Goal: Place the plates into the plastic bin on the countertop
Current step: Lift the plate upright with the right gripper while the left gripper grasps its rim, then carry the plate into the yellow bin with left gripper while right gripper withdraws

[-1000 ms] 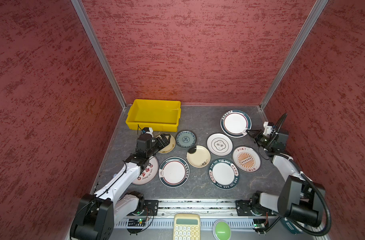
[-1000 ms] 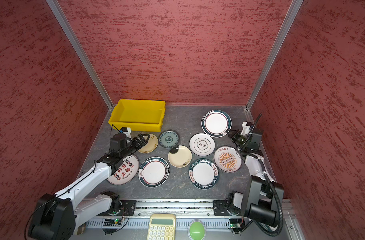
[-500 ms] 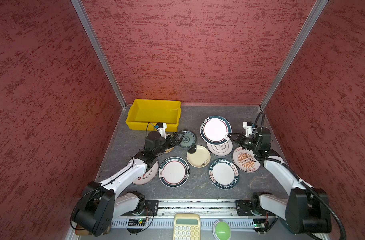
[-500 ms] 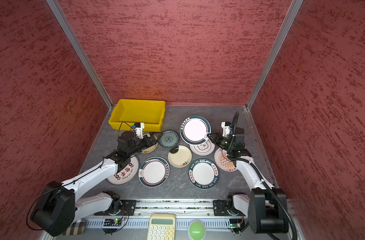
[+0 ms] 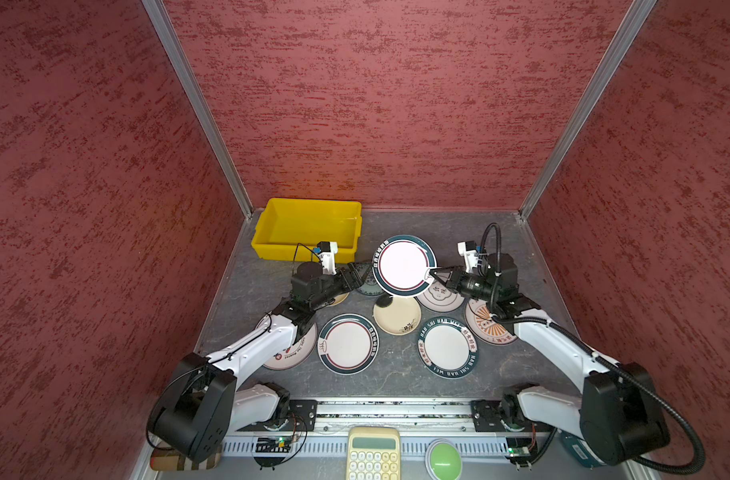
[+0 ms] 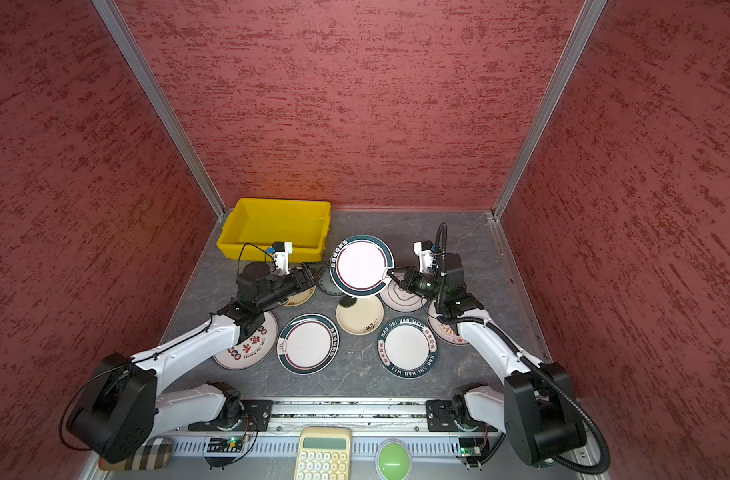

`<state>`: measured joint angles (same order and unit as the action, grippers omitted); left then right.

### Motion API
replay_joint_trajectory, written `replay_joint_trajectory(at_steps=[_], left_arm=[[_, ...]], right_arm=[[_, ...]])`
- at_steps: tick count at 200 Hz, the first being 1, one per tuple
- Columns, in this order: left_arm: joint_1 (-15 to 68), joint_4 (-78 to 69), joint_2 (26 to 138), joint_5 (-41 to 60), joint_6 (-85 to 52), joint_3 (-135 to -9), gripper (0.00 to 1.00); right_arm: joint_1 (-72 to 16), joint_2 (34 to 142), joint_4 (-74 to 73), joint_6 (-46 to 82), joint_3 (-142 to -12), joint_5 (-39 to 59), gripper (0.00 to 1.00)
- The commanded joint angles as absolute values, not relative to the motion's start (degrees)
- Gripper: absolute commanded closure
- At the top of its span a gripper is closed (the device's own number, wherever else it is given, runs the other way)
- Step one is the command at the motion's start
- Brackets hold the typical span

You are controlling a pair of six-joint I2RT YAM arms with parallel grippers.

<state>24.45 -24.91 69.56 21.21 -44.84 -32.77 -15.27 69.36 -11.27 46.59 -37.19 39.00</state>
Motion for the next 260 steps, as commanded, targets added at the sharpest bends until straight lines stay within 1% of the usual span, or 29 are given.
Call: replay_joint_trajectory(at_steps=[1, 12, 46, 60, 68, 93, 116, 127, 133, 142, 162, 173, 180, 196, 199, 206, 213, 226, 239, 260], left_arm=[[24.7, -26.9, 69.7, 23.0, -44.5, -32.7, 0.23], [24.6, -26.9, 69.6, 23.3, -44.5, -32.7, 0.26], [24.6, -26.9, 70.0, 23.6, -44.9, -32.6, 0.44], [24.6, -26.9, 70.5, 23.6, -45.6, -32.5, 0.45], [24.7, -29.2, 70.9, 23.7, -45.7, -32.4, 0.46], [24.4, -29.1, 72.3, 23.7, -45.9, -32.7, 0.57], [24.2, -28.7, 73.5, 24.6, -46.1, -33.3, 0.60], [24.2, -28.8, 74.1, 24.9, -46.2, -33.6, 0.66], [24.1, -28.8, 74.4, 24.9, -46.2, -33.7, 0.72], [24.0, -29.0, 74.7, 25.0, -46.5, -33.9, 0.82], [23.8, -29.1, 75.3, 25.0, -47.1, -34.0, 1.00], [23.5, -28.9, 75.6, 25.0, -47.4, -34.1, 1.00], [23.4, -28.6, 75.6, 25.0, -47.4, -34.2, 1.00], [22.4, -25.9, 75.1, 24.3, -48.1, -34.5, 1.00], [22.1, -25.7, 74.9, 24.3, -48.1, -34.7, 1.00], [21.3, -25.6, 74.5, 24.7, -48.1, -34.7, 1.00], [20.2, -24.8, 74.0, 25.2, -48.2, -35.2, 1.00], [18.2, -21.7, 72.8, 24.9, -48.0, -36.6, 1.00], [16.1, -17.6, 71.1, 23.6, -46.9, -38.3, 1.00], [12.7, -12.5, 68.8, 21.4, -44.8, -41.3, 1.00]], right_arm=[[-17.5, 70.5, -15.3, 47.3, -40.2, 36.7, 1.00], [-18.5, 71.3, -15.5, 47.2, -40.9, 36.6, 1.00], [-20.1, 73.6, -16.3, 47.1, -42.5, 36.2, 1.00], [-20.5, 74.3, -16.5, 47.0, -43.3, 36.1, 1.00], [-20.7, 74.7, -16.4, 46.9, -43.7, 35.9, 1.00], [-21.4, 75.7, -16.5, 47.1, -44.5, 35.7, 1.00], [-22.1, 76.3, -17.2, 47.3, -44.6, 35.3, 1.00], [-22.3, 76.7, -17.5, 47.4, -44.6, 35.2, 1.00], [-22.3, 76.9, -17.5, 47.3, -44.7, 35.2, 1.00], [-22.6, 77.2, -17.4, 47.4, -44.9, 35.5, 1.00], [-22.8, 77.5, -17.1, 47.0, -45.2, 35.3, 1.00], [-22.8, 77.3, -16.9, 46.8, -45.2, 35.1, 1.00], [-22.9, 77.2, -16.9, 46.8, -45.2, 34.9, 0.83], [-22.8, 76.4, -15.5, 45.9, -45.7, 34.1, 0.38], [-22.9, 76.2, -15.0, 45.7, -45.9, 33.8, 0.32], [-22.8, 75.5, -13.6, 44.7, -46.5, 33.1, 0.22], [-22.8, 74.8, -12.1, 43.7, -47.0, 32.0, 0.15], [-22.8, 73.3, -9.0, 41.6, -48.2, 29.3, 0.08], [-22.8, 72.1, -6.0, 39.5, -49.1, 26.8, 0.04], [-22.8, 71.2, -1.8, 36.7, -51.1, 24.7, 0.02]])
